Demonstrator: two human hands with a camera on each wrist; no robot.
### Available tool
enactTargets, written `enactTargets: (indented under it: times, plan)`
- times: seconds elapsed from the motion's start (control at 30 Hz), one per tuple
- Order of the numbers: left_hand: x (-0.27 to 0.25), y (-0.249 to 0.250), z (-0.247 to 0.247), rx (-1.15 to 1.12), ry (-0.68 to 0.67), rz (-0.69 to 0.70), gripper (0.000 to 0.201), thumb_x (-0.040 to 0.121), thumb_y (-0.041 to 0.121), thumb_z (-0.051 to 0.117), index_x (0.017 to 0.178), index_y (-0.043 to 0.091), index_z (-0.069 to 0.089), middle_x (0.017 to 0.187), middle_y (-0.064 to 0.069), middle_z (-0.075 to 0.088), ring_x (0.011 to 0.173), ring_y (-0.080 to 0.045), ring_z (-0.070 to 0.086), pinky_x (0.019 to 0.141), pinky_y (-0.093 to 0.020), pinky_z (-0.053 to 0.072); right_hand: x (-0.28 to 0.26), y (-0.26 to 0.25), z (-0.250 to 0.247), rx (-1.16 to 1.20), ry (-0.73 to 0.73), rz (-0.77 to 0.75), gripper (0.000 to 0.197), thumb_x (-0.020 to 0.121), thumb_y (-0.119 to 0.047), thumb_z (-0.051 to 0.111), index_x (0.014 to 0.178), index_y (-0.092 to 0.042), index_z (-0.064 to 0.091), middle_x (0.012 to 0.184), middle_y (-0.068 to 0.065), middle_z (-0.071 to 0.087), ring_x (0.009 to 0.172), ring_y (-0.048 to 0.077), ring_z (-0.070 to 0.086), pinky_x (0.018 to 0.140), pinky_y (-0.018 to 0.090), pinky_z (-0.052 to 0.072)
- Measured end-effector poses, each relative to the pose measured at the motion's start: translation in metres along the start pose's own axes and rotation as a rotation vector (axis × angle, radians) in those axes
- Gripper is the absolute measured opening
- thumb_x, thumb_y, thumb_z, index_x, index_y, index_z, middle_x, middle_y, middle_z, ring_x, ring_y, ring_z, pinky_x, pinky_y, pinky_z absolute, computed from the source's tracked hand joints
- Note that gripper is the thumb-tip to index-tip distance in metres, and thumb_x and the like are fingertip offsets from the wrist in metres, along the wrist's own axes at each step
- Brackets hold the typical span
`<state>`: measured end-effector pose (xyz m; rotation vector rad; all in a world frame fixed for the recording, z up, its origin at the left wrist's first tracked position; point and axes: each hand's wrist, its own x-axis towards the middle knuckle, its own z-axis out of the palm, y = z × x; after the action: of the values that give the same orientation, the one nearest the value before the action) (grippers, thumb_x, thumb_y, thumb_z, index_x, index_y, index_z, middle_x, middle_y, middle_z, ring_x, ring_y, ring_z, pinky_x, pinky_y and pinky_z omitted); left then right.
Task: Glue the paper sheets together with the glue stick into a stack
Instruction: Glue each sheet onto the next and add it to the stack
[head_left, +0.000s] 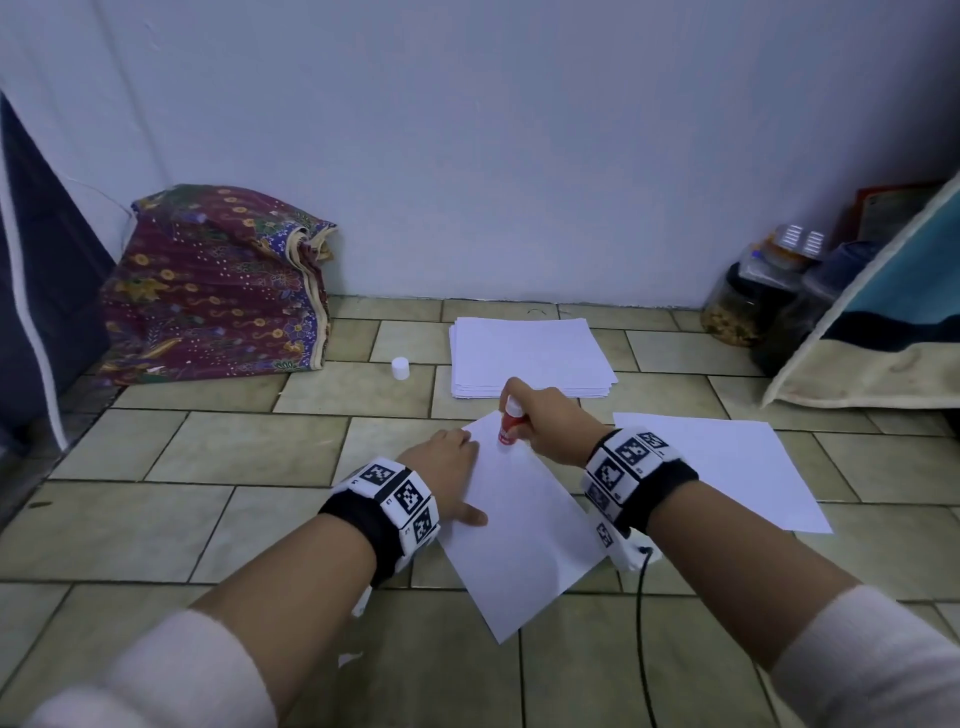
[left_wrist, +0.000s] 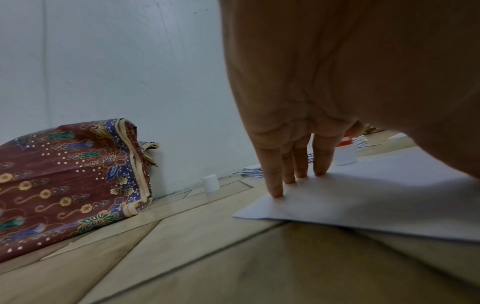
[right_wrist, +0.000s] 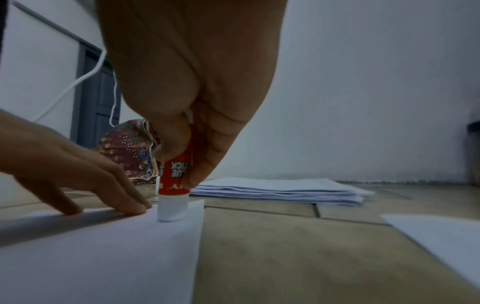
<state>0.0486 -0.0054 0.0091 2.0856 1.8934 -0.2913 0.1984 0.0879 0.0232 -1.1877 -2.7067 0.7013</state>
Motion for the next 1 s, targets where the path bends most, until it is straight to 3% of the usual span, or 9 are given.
enactTargets:
  times: [0.17, 0.33, 0.5, 0.57, 0.67, 0.77, 0.83, 0.93, 1.0]
  plan:
    - [0.002, -0.003, 0.0, 0.002, 0.008, 0.024, 0.094, 0.077, 0.06, 0.067, 0.146, 0.009, 0.028, 0.153, -0.007, 0.025, 0.139, -0.022, 0.025, 0.11, -0.038, 0.033, -0.038, 0.012, -0.007, 0.047, -0.09, -0.08, 0.018, 0.091, -0.004, 0.057, 0.104, -0.011, 0.047, 0.1, 0.006, 0.07, 0.094, 0.022, 0.062, 0.081, 0.034, 0.051]
    - [0.002, -0.006, -0.002, -0.015, -0.008, 0.032, 0.089, 0.077, 0.059, 0.068, 0.143, 0.01, 0.032, 0.15, -0.006, 0.028, 0.137, -0.02, 0.028, 0.109, -0.037, 0.034, -0.069, 0.024, -0.012, 0.081, -0.155, -0.157, 0.01, 0.089, 0.004, 0.053, 0.096, -0.002, 0.049, 0.097, 0.007, 0.069, 0.084, 0.012, 0.065, 0.07, 0.005, 0.043]
    - [0.002, -0.015, -0.009, -0.039, -0.05, 0.019, 0.06, 0.095, 0.029, 0.054, 0.149, 0.018, 0.029, 0.154, 0.001, 0.024, 0.138, -0.019, 0.031, 0.11, -0.037, 0.035, -0.088, 0.034, -0.017, 0.03, -0.236, -0.182, 0.012, 0.088, 0.004, 0.056, 0.099, 0.0, 0.051, 0.094, 0.002, 0.068, 0.075, -0.002, 0.06, 0.067, 0.006, 0.042]
    - [0.003, -0.021, -0.01, -0.036, -0.065, 0.024, 0.062, 0.094, 0.011, 0.05, 0.15, 0.024, 0.027, 0.154, 0.005, 0.024, 0.138, -0.017, 0.032, 0.11, -0.034, 0.035, -0.093, 0.036, -0.021, -0.038, -0.279, -0.2, 0.016, 0.088, 0.001, 0.058, 0.101, -0.007, 0.052, 0.093, -0.005, 0.068, 0.072, -0.008, 0.058, 0.067, 0.016, 0.049]
    - [0.002, -0.028, -0.01, -0.008, -0.096, 0.036, 0.071, 0.09, 0.003, 0.052, 0.151, 0.027, 0.024, 0.154, 0.007, 0.023, 0.14, -0.015, 0.028, 0.111, -0.032, 0.033, -0.095, 0.033, -0.028, -0.118, -0.357, -0.211, 0.018, 0.089, -0.002, 0.058, 0.103, -0.012, 0.051, 0.097, -0.005, 0.07, 0.08, 0.005, 0.062, 0.074, 0.03, 0.054]
    - [0.0, -0.032, -0.011, 0.004, -0.101, 0.032, 0.073, 0.093, 0.009, 0.053, 0.153, 0.026, 0.016, 0.156, 0.004, 0.019, 0.142, -0.016, 0.024, 0.112, -0.031, 0.031, -0.093, 0.035, -0.04, -0.125, -0.394, -0.175, 0.018, 0.087, -0.005, 0.061, 0.097, -0.018, 0.052, 0.093, -0.006, 0.072, 0.084, 0.012, 0.065, 0.076, 0.029, 0.053]
    - [-0.002, -0.037, -0.011, -0.017, -0.103, 0.032, 0.075, 0.094, 0.019, 0.057, 0.154, 0.024, 0.012, 0.156, 0.002, 0.019, 0.142, -0.017, 0.022, 0.112, -0.03, 0.029, -0.09, 0.042, -0.051, 0.036, -0.338, -0.09, 0.022, 0.084, -0.005, 0.067, 0.09, -0.02, 0.052, 0.088, -0.002, 0.07, 0.079, 0.013, 0.066, 0.073, 0.028, 0.054]
    - [-0.008, -0.045, -0.009, -0.028, -0.071, 0.015, 0.077, 0.088, 0.04, 0.064, 0.15, 0.02, 0.022, 0.147, 0.0, 0.026, 0.136, -0.016, 0.029, 0.104, -0.031, 0.037, -0.085, 0.044, -0.062, 0.651, -0.116, 0.022, 0.017, 0.083, 0.008, 0.065, 0.086, -0.005, 0.054, 0.09, 0.019, 0.068, 0.076, 0.025, 0.069, 0.071, 0.034, 0.057]
    - [-0.012, -0.049, -0.004, -0.041, -0.032, -0.004, 0.077, 0.084, 0.048, 0.067, 0.144, 0.02, 0.029, 0.145, 0.001, 0.025, 0.134, -0.016, 0.028, 0.1, -0.032, 0.04, -0.078, 0.04, -0.057, 1.026, 0.028, 0.087, 0.023, 0.085, 0.018, 0.054, 0.077, -0.003, 0.046, 0.088, 0.02, 0.068, 0.079, 0.03, 0.071, 0.073, 0.031, 0.058]
